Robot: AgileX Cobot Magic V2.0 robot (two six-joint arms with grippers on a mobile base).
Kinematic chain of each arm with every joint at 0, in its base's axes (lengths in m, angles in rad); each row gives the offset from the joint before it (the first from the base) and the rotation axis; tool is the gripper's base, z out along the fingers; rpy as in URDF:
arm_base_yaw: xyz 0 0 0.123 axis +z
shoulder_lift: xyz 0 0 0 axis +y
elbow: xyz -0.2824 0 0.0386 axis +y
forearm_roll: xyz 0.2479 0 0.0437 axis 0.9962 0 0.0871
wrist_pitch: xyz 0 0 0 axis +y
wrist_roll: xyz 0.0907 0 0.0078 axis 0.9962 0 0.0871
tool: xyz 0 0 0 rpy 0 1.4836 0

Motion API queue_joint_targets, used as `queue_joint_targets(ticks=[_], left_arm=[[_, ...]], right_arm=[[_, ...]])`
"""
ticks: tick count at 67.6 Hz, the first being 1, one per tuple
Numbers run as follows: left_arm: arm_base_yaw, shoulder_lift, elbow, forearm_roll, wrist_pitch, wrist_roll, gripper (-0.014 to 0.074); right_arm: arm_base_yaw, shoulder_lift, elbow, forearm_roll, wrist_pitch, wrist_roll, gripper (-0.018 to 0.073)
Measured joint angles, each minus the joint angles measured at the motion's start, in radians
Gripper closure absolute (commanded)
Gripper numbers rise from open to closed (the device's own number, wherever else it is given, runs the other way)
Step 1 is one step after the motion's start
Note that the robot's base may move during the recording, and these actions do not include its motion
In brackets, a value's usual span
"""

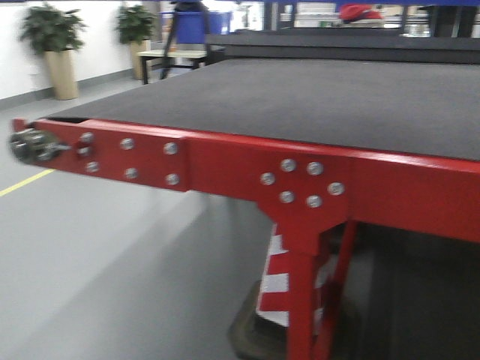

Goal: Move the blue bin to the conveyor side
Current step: 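Carry the blue bin with both grippers up to the grey conveyor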

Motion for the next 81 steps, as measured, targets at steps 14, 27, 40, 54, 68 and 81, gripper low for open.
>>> queue_joint_targets(ticks=[14, 27, 40, 54, 68, 81], left_arm=[[0.000, 0.000, 0.000, 0.000, 0.000, 0.000, 0.0602], [0.000, 0.002, 0.000, 0.000, 0.000, 0.000, 0.0602], [0.000, 0.003, 0.000, 0.000, 0.000, 0.000, 0.0602], [0.000, 0.005, 0.000, 0.000, 0.000, 0.000, 0.0602], [0.000, 0.005, 0.000, 0.000, 0.000, 0.000, 0.0602], [0.000, 0.005, 0.000, 0.000, 0.000, 0.000, 0.0602]], right_arm=[[0.000, 0.000, 0.000, 0.000, 0.000, 0.000, 0.0631], [0.000, 0.000, 0.000, -0.002, 0.000, 0.000, 0.0631], [0.000, 0.000, 0.000, -0.002, 0.000, 0.000, 0.0631], [0.000, 0.000, 0.000, -0.004, 0.000, 0.000, 0.0631], [0.000, 0.000, 0.000, -0.004, 0.000, 0.000, 0.0631], [0.000, 0.000, 0.000, -0.004, 0.000, 0.000, 0.0631]])
